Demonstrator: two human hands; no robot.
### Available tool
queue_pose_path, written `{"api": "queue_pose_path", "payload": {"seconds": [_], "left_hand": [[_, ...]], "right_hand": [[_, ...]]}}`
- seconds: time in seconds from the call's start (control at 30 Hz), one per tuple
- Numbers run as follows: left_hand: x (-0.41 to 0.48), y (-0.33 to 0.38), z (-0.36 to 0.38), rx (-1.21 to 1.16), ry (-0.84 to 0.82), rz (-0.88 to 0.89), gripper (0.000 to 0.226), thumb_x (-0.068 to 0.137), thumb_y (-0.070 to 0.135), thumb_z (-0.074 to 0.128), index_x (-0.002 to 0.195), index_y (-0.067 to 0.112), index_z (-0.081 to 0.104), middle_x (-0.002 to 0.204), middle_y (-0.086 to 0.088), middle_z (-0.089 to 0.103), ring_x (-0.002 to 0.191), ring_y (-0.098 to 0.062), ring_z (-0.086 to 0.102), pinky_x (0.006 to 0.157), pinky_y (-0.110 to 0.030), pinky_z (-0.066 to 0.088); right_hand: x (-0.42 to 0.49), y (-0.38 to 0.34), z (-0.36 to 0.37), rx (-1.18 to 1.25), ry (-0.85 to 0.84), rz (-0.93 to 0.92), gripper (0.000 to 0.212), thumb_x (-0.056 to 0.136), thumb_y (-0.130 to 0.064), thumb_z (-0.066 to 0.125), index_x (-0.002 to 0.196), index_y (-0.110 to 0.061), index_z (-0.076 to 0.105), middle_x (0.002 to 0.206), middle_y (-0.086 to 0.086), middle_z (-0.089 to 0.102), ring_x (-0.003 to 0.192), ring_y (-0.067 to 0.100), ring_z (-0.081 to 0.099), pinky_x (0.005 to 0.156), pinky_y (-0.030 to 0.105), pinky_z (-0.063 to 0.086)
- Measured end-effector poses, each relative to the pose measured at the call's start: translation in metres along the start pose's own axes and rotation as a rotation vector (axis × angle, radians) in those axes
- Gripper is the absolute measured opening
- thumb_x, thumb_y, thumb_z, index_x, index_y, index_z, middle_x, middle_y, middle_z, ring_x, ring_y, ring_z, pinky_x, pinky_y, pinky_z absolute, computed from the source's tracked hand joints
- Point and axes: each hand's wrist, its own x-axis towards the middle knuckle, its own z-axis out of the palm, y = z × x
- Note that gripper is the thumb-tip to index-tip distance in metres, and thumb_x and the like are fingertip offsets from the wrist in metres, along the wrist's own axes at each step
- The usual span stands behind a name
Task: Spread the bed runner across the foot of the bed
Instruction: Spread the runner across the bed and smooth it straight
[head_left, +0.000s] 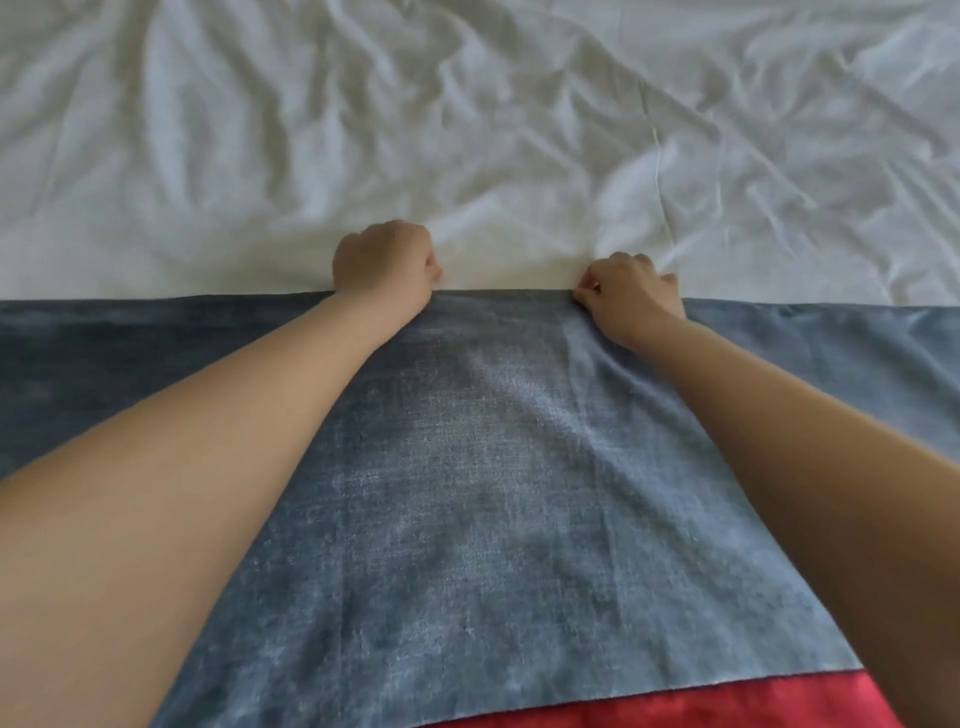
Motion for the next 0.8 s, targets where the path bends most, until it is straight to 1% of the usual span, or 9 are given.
{"api": "queue_pose_path", "payload": {"seconds": [0.07, 0.13, 0.2, 0.27, 0.4, 0.57, 0.63, 0.73, 0.8], "left_hand": [[0.000, 0.002, 0.001, -0.085, -0.045, -0.035, 0.028, 0.093, 0.026, 0.055, 0.079, 0.008, 0.071, 0.088, -0.004, 0.072, 0.072, -0.022, 0.062, 0.063, -0.030, 0.047], [0.000, 0.009, -0.002, -0.149, -0.147, -0.023, 0.035, 0.091, 0.040, 0.056, 0.080, 0.011, 0.071, 0.083, -0.008, 0.071, 0.070, -0.023, 0.061, 0.067, -0.033, 0.050], [-0.001, 0.020, -0.005, -0.188, -0.232, -0.001, 0.036, 0.084, 0.051, 0.062, 0.084, 0.017, 0.072, 0.086, -0.001, 0.070, 0.078, -0.020, 0.062, 0.075, -0.037, 0.053], [0.000, 0.033, -0.004, -0.184, -0.261, 0.029, 0.024, 0.080, 0.044, 0.070, 0.085, 0.021, 0.071, 0.090, 0.005, 0.068, 0.084, -0.016, 0.061, 0.079, -0.036, 0.053], [-0.002, 0.052, 0.006, -0.044, -0.177, -0.029, 0.008, 0.080, 0.033, 0.072, 0.079, 0.027, 0.066, 0.086, 0.007, 0.066, 0.079, -0.015, 0.059, 0.064, -0.027, 0.043], [-0.011, 0.079, 0.023, 0.007, 0.014, -0.091, 0.012, 0.081, 0.016, 0.063, 0.090, 0.017, 0.071, 0.092, 0.000, 0.069, 0.086, -0.023, 0.061, 0.075, -0.032, 0.048], [-0.009, 0.096, 0.027, -0.049, -0.003, -0.076, 0.013, 0.081, 0.020, 0.061, 0.091, 0.017, 0.070, 0.094, 0.001, 0.069, 0.086, -0.022, 0.061, 0.075, -0.032, 0.049], [0.002, 0.132, 0.034, -0.153, -0.083, -0.024, 0.018, 0.084, 0.039, 0.064, 0.088, 0.022, 0.069, 0.094, 0.004, 0.067, 0.088, -0.019, 0.061, 0.075, -0.033, 0.051], [0.009, 0.159, 0.043, -0.213, -0.116, 0.023, 0.019, 0.083, 0.042, 0.067, 0.087, 0.024, 0.069, 0.095, 0.005, 0.068, 0.090, -0.018, 0.061, 0.079, -0.036, 0.052]], "right_hand": [[0.004, 0.004, 0.005, 0.006, 0.005, -0.044, 0.024, 0.096, -0.038, 0.047, 0.097, -0.018, 0.059, 0.107, 0.005, 0.058, 0.108, 0.026, 0.048, 0.092, 0.044, 0.033], [0.006, 0.011, 0.002, 0.084, -0.008, -0.095, 0.024, 0.093, -0.042, 0.049, 0.095, -0.021, 0.058, 0.104, 0.001, 0.061, 0.105, 0.023, 0.050, 0.092, 0.043, 0.032], [0.008, 0.023, -0.005, 0.190, -0.062, -0.143, 0.025, 0.090, -0.046, 0.052, 0.093, -0.024, 0.061, 0.097, -0.006, 0.062, 0.100, 0.017, 0.053, 0.092, 0.042, 0.031], [0.009, 0.037, -0.013, 0.204, -0.101, -0.187, 0.020, 0.087, -0.045, 0.057, 0.090, -0.026, 0.062, 0.090, -0.010, 0.061, 0.095, 0.014, 0.055, 0.090, 0.038, 0.030], [0.013, 0.058, -0.014, 0.167, -0.044, -0.208, 0.019, 0.088, -0.045, 0.060, 0.086, -0.025, 0.061, 0.089, -0.008, 0.062, 0.091, 0.016, 0.057, 0.091, 0.038, 0.031], [0.015, 0.065, -0.002, 0.143, 0.004, -0.263, 0.027, 0.090, -0.051, 0.055, 0.089, -0.025, 0.059, 0.091, -0.005, 0.064, 0.090, 0.018, 0.056, 0.093, 0.037, 0.030], [0.015, 0.081, -0.010, 0.205, -0.051, -0.278, 0.030, 0.090, -0.055, 0.052, 0.089, -0.026, 0.058, 0.089, -0.008, 0.061, 0.088, 0.015, 0.054, 0.095, 0.037, 0.030], [0.010, 0.123, -0.025, 0.134, -0.133, -0.308, 0.029, 0.088, -0.052, 0.055, 0.096, -0.024, 0.057, 0.093, -0.007, 0.057, 0.090, 0.016, 0.051, 0.096, 0.038, 0.031], [0.005, 0.157, -0.029, 0.113, -0.140, -0.275, 0.027, 0.087, -0.047, 0.059, 0.096, -0.022, 0.059, 0.094, -0.005, 0.057, 0.093, 0.019, 0.054, 0.094, 0.038, 0.034]]}}
